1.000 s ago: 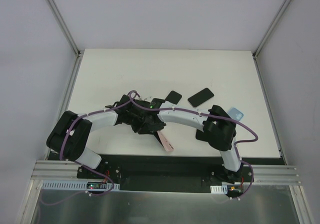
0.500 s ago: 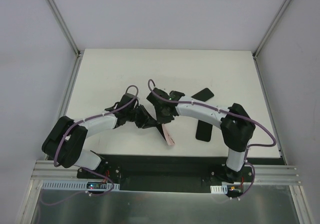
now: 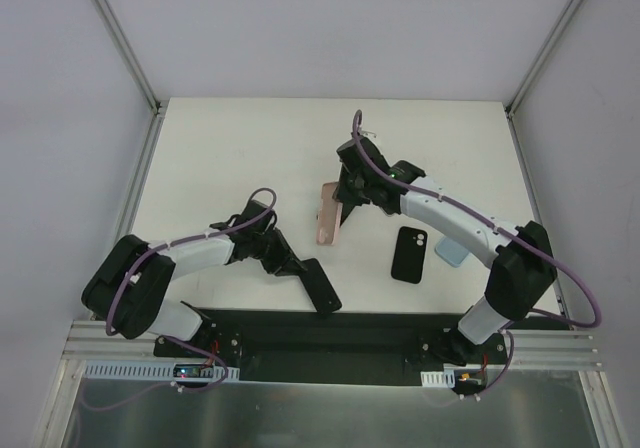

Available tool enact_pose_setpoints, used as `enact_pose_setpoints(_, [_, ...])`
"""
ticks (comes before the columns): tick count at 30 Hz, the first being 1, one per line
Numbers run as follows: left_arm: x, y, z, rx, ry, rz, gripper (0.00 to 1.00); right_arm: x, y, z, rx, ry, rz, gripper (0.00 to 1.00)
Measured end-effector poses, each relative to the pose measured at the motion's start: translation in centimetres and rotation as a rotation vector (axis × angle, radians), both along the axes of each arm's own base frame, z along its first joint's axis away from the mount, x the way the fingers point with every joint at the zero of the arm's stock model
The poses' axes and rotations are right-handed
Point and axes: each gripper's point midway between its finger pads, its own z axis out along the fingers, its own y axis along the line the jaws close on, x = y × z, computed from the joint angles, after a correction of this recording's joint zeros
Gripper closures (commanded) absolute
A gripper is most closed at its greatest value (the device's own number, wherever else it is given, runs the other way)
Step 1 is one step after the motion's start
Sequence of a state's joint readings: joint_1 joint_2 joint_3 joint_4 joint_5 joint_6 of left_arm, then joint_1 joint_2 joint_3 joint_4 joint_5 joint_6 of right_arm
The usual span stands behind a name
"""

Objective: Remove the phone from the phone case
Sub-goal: Place the phone case at the center of the board.

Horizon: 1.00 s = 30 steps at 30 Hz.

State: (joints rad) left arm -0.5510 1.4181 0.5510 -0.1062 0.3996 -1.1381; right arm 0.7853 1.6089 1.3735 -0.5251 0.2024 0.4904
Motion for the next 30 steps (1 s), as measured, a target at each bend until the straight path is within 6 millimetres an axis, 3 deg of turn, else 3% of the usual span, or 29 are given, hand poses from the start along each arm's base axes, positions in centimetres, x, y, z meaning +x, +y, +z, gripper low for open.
enact_pose_setpoints(6, [-0.7,0.6,0.8,0.022,0.002,-0.018,1.00,0.8,0.2,0.6,0.029,-0.022,-0.014,0.99])
enact_pose_setpoints(12, [-0.3,1.9,3.2,0.082,-0.038,-0.009,1.00,1.5,-1.7,0.9,0.036,-0.031,-0.059,0.99])
enact_pose_setpoints(19, [1.6,3.6,4.7,0.128,-0.070,0.043,1.00,1.0,-5.0,0.5,0.028,-0.026,-0.113,0.99])
enact_pose_setpoints(24, [2.6,5.4,4.6,0.149,-0.056,0.099,1.00,0.4,-5.9,0.0,0.016,-0.016,-0.122,0.99])
enact_pose_setpoints(30, [5.2,7.8,5.5,0.166,-0.079,0.168,1.00,-0.2,-6.7,-0.5,-0.002,-0.003,-0.129,0.99])
